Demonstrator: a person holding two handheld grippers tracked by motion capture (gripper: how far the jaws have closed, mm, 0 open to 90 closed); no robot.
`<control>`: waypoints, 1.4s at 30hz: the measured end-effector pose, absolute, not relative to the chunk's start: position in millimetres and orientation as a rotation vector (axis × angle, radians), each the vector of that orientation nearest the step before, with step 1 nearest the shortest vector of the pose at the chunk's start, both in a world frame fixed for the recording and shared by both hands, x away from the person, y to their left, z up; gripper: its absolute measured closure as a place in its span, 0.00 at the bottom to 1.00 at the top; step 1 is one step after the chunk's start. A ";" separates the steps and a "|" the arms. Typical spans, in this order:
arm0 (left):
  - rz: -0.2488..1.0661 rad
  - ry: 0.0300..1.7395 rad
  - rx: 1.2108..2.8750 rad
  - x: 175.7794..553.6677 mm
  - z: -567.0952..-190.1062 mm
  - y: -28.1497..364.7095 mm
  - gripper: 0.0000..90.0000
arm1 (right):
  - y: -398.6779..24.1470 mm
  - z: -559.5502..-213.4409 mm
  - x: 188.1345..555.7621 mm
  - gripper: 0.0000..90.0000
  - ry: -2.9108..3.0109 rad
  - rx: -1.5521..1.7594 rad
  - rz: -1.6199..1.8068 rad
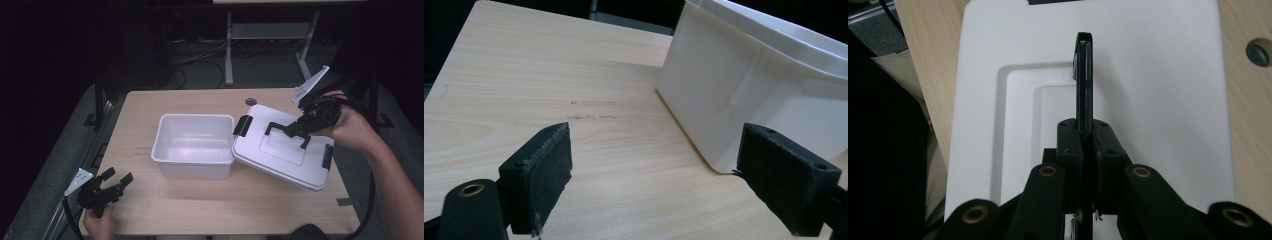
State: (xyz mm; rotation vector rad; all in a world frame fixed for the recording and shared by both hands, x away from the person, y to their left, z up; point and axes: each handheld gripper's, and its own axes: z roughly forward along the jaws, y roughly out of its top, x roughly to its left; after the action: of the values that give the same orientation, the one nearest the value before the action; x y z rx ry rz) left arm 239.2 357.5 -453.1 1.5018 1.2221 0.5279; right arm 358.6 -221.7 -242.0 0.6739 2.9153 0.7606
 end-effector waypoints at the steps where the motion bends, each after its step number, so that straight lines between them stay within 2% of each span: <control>1: 0.528 1.221 1.503 239.3 -453.1 357.5 0.15 | -218.6 -241.2 359.3 0.93 2.920 0.664 0.767; 17: 0.528 1.222 1.495 239.2 -452.6 359.5 0.15 | -170.7 -234.6 373.7 0.93 2.966 0.536 0.755; 42: 0.524 1.215 1.500 239.9 -451.8 360.8 0.15 | -120.3 -235.1 395.2 0.93 3.012 0.450 0.757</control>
State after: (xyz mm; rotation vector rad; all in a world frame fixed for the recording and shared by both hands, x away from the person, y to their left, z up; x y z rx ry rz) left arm 239.9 360.8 -451.8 1.5001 1.2146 0.5241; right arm 395.2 -120.3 -235.1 0.4497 3.0119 0.7571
